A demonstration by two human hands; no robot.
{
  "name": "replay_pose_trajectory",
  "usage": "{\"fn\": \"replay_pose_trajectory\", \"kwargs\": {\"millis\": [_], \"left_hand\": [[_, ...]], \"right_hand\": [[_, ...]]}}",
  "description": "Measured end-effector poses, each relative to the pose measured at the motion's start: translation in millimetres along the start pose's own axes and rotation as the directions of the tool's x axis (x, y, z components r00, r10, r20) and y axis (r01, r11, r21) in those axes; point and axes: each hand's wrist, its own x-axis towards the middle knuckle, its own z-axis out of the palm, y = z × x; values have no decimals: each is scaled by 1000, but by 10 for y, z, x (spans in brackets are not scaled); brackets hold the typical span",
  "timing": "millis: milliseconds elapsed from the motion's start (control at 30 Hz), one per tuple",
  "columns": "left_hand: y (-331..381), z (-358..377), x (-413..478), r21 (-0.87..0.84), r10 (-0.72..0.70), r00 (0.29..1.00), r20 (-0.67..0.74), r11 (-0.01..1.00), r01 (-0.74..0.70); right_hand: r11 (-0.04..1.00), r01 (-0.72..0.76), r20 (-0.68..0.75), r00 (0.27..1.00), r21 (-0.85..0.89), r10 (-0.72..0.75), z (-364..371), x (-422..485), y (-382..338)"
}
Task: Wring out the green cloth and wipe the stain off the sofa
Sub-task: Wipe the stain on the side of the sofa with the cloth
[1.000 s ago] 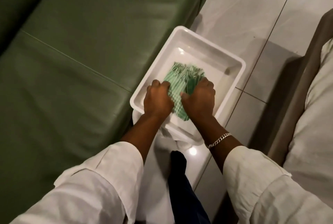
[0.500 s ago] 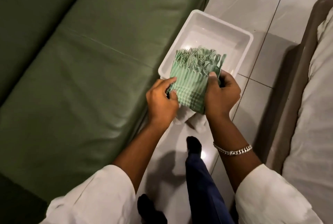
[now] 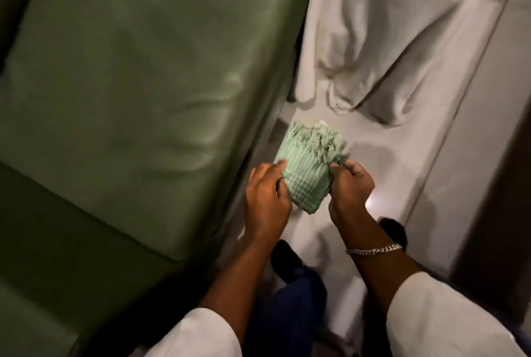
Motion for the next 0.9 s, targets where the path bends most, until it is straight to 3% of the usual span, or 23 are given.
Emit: {"fn": "replay_pose_trajectory", "kwargs": {"millis": [200, 400, 467, 633, 700, 767, 833, 900], "left_hand": [[-988, 501, -358, 227, 30, 999, 15, 973, -32], [-1362, 542, -416, 469, 43, 999, 27, 882, -51], [-1350, 525, -400, 517, 46, 999, 4, 855, -42], [-1100, 319, -361, 556, -19, 1000, 5, 831, 13], [-907, 167, -349, 566, 58, 998, -28, 824, -32], [-702, -55, -316, 579, 240, 970, -46, 797, -170], [-597, -325, -238, 591, 451, 893, -11, 723, -358], [-594, -557, -108, 618, 586, 805, 97, 598, -509]], "right_hand": [[944, -307, 38, 952, 123, 305, 151, 399, 1439], [895, -440, 212, 883, 70, 418, 530, 533, 2128], [905, -425, 260, 877, 23, 405, 624, 538, 2161], [967, -222, 260, 934, -122, 247, 758, 300, 2072], [974, -176, 326, 921, -141, 213, 789, 178, 2032], [978, -168, 397, 895, -125, 204, 851, 43, 1984], [982, -156, 440, 879, -102, 185, 983, -68, 1973], [964, -86, 497, 844, -250, 204, 1085, -126, 1973]]}}
